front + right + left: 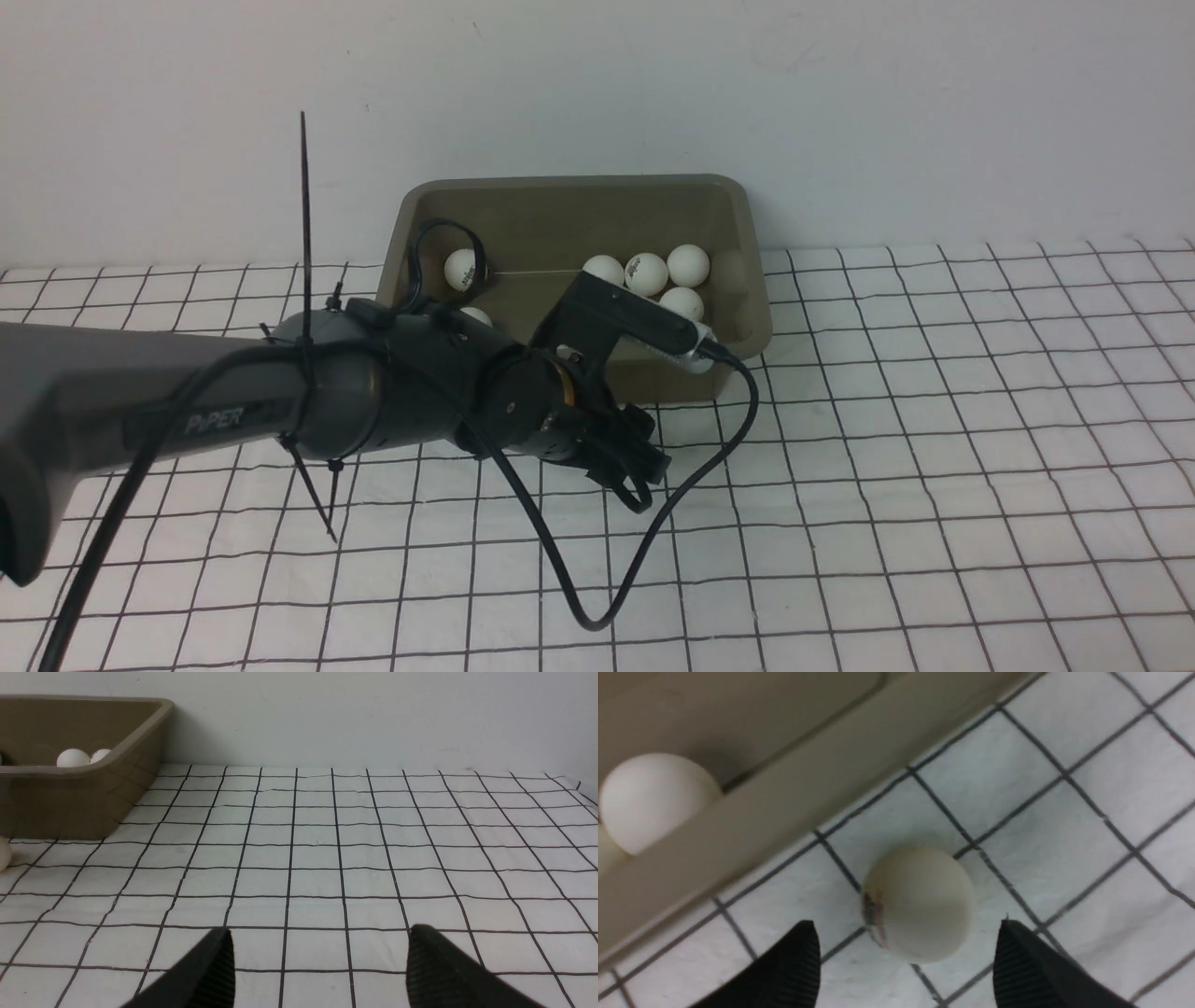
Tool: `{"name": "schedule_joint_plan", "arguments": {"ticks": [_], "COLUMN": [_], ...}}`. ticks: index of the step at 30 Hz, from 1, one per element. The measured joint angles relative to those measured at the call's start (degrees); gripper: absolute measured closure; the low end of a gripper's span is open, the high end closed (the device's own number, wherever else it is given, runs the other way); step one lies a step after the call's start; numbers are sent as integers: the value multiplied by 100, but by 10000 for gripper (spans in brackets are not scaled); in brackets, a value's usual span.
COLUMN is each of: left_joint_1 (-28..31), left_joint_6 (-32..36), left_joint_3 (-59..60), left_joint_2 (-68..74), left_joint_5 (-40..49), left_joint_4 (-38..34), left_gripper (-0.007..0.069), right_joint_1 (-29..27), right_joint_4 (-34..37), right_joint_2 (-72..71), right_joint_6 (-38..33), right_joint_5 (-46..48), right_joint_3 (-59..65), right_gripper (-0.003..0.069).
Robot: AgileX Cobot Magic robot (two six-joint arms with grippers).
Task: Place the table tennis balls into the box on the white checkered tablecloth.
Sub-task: 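Reach for and grasp a ping pong ball on the table beside the basket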
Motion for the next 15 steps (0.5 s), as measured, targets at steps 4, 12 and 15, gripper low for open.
{"name": "schedule_joint_plan", "arguments": {"ticks": [4, 12, 15], "left_joint_1": [23, 23, 23], "left_joint_6": [11, 17, 17], "left_joint_3": [0, 0, 0], "left_joint_2": [0, 115, 247], "left_joint_5": [-110, -336, -382], "left_joint_4": [13, 13, 13], "left_gripper": [174, 174, 174], "right_joint_1": [0, 0, 0], "right_joint_4": [0, 0, 0], "right_joint_2": [0, 0, 0], "right_joint_6": [0, 0, 0], "right_joint_5": [0, 0, 0], "right_joint_3": [0, 0, 0], "right_gripper": [207, 207, 207]}}
